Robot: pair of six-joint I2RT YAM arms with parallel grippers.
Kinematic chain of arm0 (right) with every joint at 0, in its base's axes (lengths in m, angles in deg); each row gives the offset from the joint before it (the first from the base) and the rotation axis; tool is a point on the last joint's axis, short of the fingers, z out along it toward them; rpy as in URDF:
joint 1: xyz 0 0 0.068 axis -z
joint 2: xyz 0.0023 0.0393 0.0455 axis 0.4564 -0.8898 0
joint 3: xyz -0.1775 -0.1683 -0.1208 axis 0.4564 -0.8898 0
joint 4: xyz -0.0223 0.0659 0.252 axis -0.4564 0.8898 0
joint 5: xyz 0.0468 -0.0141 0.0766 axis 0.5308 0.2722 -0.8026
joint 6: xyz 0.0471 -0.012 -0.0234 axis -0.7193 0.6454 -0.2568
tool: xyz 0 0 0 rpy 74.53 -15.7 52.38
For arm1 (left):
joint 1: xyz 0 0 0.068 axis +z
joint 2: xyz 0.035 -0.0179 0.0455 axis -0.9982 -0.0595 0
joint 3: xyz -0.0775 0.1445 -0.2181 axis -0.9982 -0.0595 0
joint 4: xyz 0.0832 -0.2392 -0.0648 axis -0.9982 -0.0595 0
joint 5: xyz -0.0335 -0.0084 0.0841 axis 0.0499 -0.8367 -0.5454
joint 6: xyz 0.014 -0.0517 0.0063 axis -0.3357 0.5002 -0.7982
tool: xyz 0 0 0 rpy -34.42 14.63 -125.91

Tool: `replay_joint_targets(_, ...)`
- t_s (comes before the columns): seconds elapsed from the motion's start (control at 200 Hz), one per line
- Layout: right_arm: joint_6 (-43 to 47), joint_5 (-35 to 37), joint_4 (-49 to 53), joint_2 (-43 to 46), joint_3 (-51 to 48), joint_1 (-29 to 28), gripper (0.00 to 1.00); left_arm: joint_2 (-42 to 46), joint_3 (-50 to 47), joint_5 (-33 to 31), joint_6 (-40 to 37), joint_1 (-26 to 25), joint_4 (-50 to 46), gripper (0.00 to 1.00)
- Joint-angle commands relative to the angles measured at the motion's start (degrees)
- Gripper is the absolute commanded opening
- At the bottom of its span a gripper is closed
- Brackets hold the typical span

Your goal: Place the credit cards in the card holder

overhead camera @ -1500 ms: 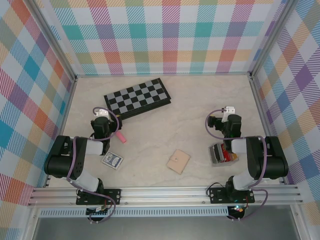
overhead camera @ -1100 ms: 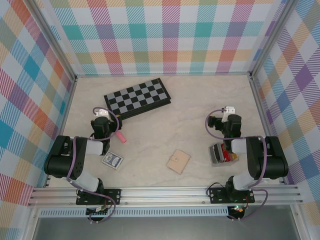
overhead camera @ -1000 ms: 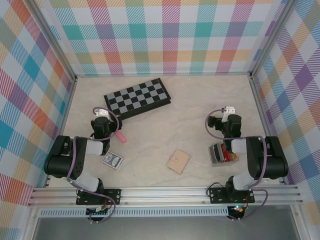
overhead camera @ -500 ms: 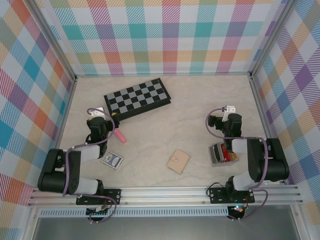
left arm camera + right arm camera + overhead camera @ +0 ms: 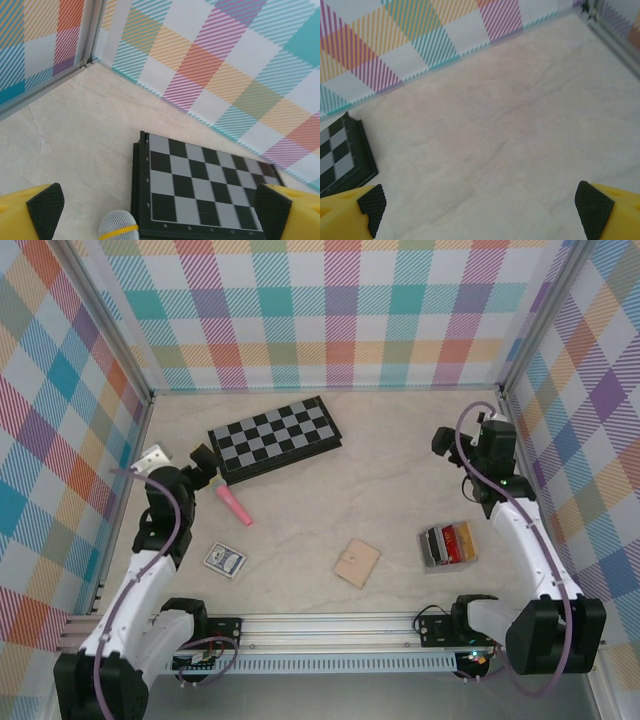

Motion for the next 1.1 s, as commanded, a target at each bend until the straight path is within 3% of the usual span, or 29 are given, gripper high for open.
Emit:
replay_joint_targets(0.0, -4.85, -9.96, 16.53, 1.31, 1.23, 0.11, 1.0, 3.97, 2.64, 2.89, 8.15, 0.69, -13.45, 1.0)
replay_joint_targets(0.075, -5.87, -10.96, 16.76, 3.62, -0.15, 0.13, 1.0, 4.53, 5.11, 8.64, 7.4, 0.65, -17.44, 1.0)
replay_joint_targets(0.225, -3.66, -22.26, 18.36, 4.69, -0.06, 0.15, 0.99, 2.38, 9.41, 20.11, 7.66, 0.61, -25.22, 1.0)
replay_joint_targets(0.36, -4.14, -35.56, 20.25, 1.85, 1.49, -0.43, 0.91, 0.35, 8.32, 32.71, 10.78, 0.05, -23.33, 1.0)
replay_joint_targets(0.46, -3.98, -36.02, 22.76, 0.21, 1.45, -3.45, 0.88, -0.14, 7.02, 36.45, 11.65, -2.29, -22.88, 1.0)
replay_joint_targets(0.7, -6.72, -30.83, 25.36, -0.92, -2.6, -14.61, 0.71, -2.76, 4.7, 36.63, 11.29, -13.97, -24.02, 0.99)
replay_joint_targets(0.92, -14.73, -27.0, 21.98, -2.39, -10.42, -25.84, 0.54, -10.69, 1.7, 33.21, 15.42, -27.75, -17.73, 0.9)
replay_joint_targets(1.095, -20.75, -26.85, 16.15, -5.3, -15.45, -33.02, 0.45, -17.12, 2.19, 31.68, 15.74, -32.99, -17.02, 0.78)
